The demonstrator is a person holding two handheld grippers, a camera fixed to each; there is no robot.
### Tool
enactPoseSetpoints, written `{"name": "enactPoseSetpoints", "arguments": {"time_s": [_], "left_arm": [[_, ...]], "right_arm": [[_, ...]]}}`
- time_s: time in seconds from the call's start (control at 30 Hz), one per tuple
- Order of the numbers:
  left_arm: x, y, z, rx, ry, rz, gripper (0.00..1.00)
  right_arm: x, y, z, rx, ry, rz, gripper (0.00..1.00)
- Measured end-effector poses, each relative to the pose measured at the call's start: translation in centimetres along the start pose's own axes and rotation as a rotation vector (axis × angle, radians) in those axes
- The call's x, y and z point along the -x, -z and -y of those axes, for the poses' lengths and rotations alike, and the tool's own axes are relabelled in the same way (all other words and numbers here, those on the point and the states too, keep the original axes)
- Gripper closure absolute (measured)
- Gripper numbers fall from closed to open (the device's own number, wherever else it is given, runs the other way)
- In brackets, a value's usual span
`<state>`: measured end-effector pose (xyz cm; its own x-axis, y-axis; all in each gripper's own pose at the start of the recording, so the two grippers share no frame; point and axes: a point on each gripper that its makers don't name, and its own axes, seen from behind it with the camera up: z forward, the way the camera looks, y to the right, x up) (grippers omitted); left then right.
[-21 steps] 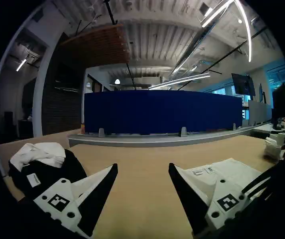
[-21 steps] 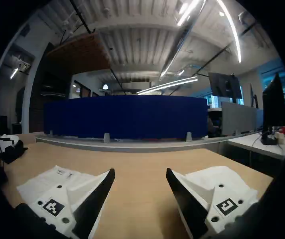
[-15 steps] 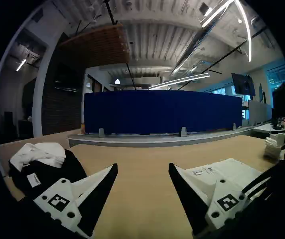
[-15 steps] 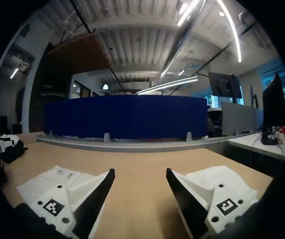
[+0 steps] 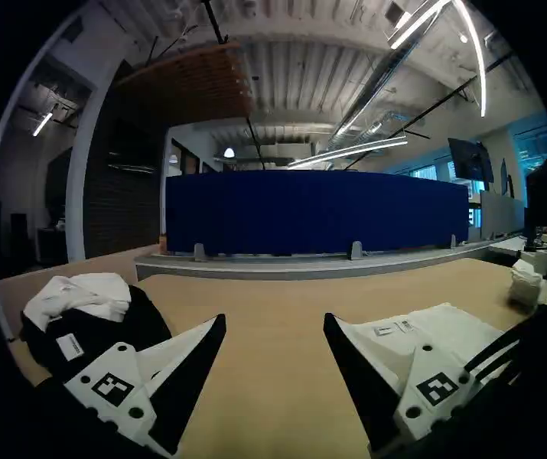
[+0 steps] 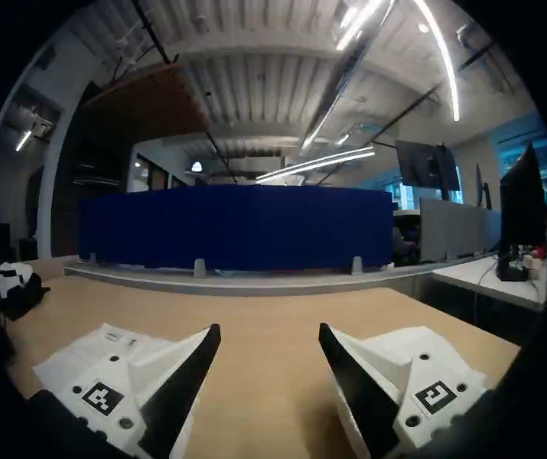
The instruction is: Fold towel
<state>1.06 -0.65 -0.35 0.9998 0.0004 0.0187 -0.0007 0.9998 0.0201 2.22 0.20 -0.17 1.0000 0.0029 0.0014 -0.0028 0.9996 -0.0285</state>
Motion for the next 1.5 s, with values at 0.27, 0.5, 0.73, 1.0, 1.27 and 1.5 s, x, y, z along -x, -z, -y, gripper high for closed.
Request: {"name": "enactPoseSetpoints", "arguments": {"time_s": [0.27,0.5,0.73,1.0,1.27,1.5], "left_arm": [[-6.9,0.5,-0.6,0.012,-0.014,-0.015,0.05],[-13.2,0.4,-1.3,0.022,-0.006,-0.024,0.06],[-16.6,0.0,-2.1,0.045,-0.018,-0.007,0.06],[-17.2,-0.1,-3.8,0.124,-0.055,0.049,0.06],[-16.5,0.8,-6.6,0.26,-0.095,0.138,0.06],[-15.5,1.8,-8.6,0.365,-0.144,0.198,0.06]], "right_arm": [[-6.7,0.3,0.6,-0.002,-0.002,-0.018,0.0],[-11.6,0.0,1.2,0.001,-0.004,-0.011,0.0],[-14.9,-0.2,1.2,0.0,0.01,-0.005,0.0],[-15.8,-0.2,2.9,-0.076,0.064,0.063,0.0],[-14.3,0.5,5.9,-0.224,0.119,0.196,0.0],[-12.8,1.5,7.9,-0.322,0.167,0.285,0.0]]}}
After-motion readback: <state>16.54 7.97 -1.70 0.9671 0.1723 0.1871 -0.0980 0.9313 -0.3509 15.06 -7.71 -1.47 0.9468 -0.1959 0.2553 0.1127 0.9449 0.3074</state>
